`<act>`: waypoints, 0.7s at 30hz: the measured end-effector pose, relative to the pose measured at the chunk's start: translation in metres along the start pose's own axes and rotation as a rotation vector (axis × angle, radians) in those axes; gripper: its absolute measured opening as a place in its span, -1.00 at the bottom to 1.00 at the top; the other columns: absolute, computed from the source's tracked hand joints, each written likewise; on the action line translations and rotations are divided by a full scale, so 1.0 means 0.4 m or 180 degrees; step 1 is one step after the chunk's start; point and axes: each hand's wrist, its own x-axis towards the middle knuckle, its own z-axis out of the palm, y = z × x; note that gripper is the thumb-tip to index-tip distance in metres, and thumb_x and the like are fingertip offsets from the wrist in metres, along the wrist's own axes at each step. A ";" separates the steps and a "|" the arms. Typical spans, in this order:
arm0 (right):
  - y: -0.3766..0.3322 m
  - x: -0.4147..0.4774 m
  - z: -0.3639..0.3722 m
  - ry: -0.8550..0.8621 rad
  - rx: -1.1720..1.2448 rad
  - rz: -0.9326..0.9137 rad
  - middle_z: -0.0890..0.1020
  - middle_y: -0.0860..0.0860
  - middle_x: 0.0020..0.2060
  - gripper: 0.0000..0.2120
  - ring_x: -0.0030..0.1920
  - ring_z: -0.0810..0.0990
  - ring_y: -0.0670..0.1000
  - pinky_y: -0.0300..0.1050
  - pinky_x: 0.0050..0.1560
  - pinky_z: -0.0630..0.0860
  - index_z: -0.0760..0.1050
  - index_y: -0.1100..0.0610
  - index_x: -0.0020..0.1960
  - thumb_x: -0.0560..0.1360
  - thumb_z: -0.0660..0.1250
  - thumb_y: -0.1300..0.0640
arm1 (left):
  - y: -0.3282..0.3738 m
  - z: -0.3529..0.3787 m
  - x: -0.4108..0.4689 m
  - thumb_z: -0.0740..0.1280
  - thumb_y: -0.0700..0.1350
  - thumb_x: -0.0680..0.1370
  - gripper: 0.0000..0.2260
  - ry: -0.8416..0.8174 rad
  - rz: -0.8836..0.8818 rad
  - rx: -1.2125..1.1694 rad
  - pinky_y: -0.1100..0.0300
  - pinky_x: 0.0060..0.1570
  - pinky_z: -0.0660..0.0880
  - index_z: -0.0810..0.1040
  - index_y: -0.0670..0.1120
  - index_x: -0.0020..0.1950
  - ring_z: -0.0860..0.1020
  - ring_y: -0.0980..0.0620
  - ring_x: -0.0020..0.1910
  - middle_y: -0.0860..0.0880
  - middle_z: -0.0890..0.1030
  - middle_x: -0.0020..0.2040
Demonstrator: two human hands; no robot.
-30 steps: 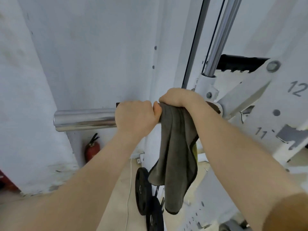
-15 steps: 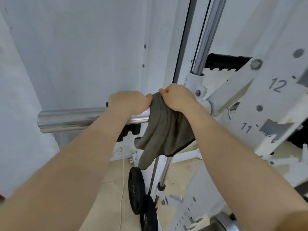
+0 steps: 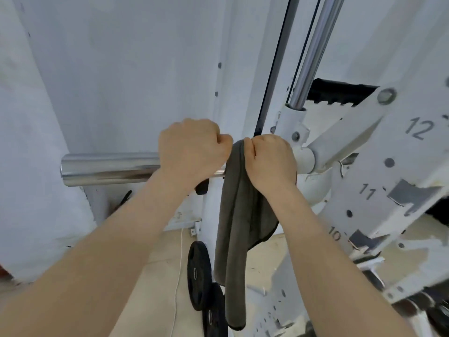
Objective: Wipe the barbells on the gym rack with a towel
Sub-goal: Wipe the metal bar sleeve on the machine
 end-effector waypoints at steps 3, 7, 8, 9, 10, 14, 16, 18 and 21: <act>-0.018 -0.017 -0.006 -0.0064 -0.0193 -0.0062 0.62 0.04 -0.13 -0.59 0.01 0.54 0.08 0.11 0.33 0.33 0.55 0.12 -0.13 0.64 0.01 0.00 | 0.003 0.023 0.060 -0.01 0.08 0.59 -0.57 -0.0930 -0.0158 0.0121 0.15 -0.33 0.21 0.46 -0.13 -0.27 0.38 -0.05 -0.37 -0.05 0.40 -0.37; -0.072 0.062 -0.015 -0.1050 -0.0500 0.0065 0.59 0.04 -0.22 -0.57 -0.10 0.55 0.08 0.03 0.21 0.35 0.42 0.10 -0.26 0.65 -0.05 -0.01 | -0.021 0.054 -0.020 0.12 0.01 0.61 -0.61 -0.0241 0.0620 0.0557 0.19 -0.43 0.16 0.39 -0.09 -0.39 0.28 -0.02 -0.53 -0.01 0.35 -0.49; -0.094 0.077 -0.021 -0.1321 -0.0263 0.0146 0.59 0.06 -0.19 -0.60 -0.15 0.52 0.08 -0.01 0.05 0.37 0.36 0.09 -0.29 0.64 -0.03 -0.01 | -0.030 0.049 -0.046 0.19 -0.03 0.58 -0.69 0.0073 0.0787 0.0529 0.16 -0.41 0.21 0.42 -0.06 -0.35 0.34 -0.04 -0.51 0.00 0.40 -0.48; -0.121 0.081 -0.027 -0.1552 0.0023 0.0195 0.61 0.07 -0.11 -0.63 -0.14 0.51 0.09 -0.04 -0.06 0.35 0.34 0.09 -0.28 0.64 0.00 -0.01 | -0.041 0.048 -0.074 0.19 -0.05 0.57 -0.77 0.0251 0.0810 0.0423 0.11 -0.33 0.29 0.51 -0.06 -0.24 0.46 -0.07 -0.42 -0.02 0.52 -0.40; -0.157 0.074 -0.029 -0.1648 0.0234 0.0149 0.62 0.09 -0.04 -0.65 -0.10 0.53 0.12 -0.06 -0.10 0.34 0.37 0.10 -0.24 0.63 0.01 -0.01 | -0.055 0.030 -0.100 0.15 -0.04 0.56 -0.77 0.0179 0.0657 0.0229 0.06 -0.21 0.36 0.58 -0.06 -0.06 0.54 -0.08 -0.27 -0.03 0.61 -0.26; -0.368 -0.011 0.005 -0.1038 0.0205 -0.0934 0.64 0.01 -0.08 -0.76 -0.06 0.60 0.11 -0.06 -0.14 0.30 0.49 0.06 0.05 0.59 0.09 0.00 | -0.198 -0.097 -0.117 0.04 0.01 0.54 -0.61 0.0363 -0.0577 -0.0513 0.04 -0.06 0.41 0.50 0.12 0.29 0.56 -0.17 0.04 -0.07 0.66 0.01; -0.445 -0.036 0.019 -0.0922 0.0334 -0.1245 0.63 -0.02 -0.09 -0.77 -0.08 0.59 0.07 -0.04 -0.09 0.31 0.47 0.06 0.09 0.55 0.16 -0.04 | -0.264 -0.133 -0.087 0.01 0.05 0.54 -0.60 0.0258 -0.0950 -0.0568 0.02 0.03 0.40 0.54 0.12 0.23 0.53 -0.17 0.08 -0.08 0.64 0.08; -0.445 -0.033 0.021 -0.1050 0.0429 -0.1346 0.62 0.00 -0.08 -0.77 -0.07 0.58 0.06 -0.07 -0.10 0.30 0.48 0.08 0.07 0.57 0.15 -0.02 | -0.271 -0.129 -0.064 -0.02 0.08 0.58 -0.60 -0.0202 -0.1075 -0.0442 0.07 -0.09 0.35 0.60 0.05 0.06 0.49 -0.14 -0.08 -0.08 0.63 0.00; -0.324 -0.021 0.019 -0.0882 0.0456 -0.1247 0.60 0.01 -0.23 -0.66 -0.23 0.56 0.08 -0.06 -0.20 0.33 0.48 0.05 -0.09 0.62 0.02 -0.09 | -0.230 -0.082 -0.070 -0.14 0.24 0.60 -0.47 -0.0632 -0.0659 0.0212 0.08 -0.10 0.30 0.58 0.09 -0.06 0.46 -0.06 -0.20 -0.01 0.62 -0.16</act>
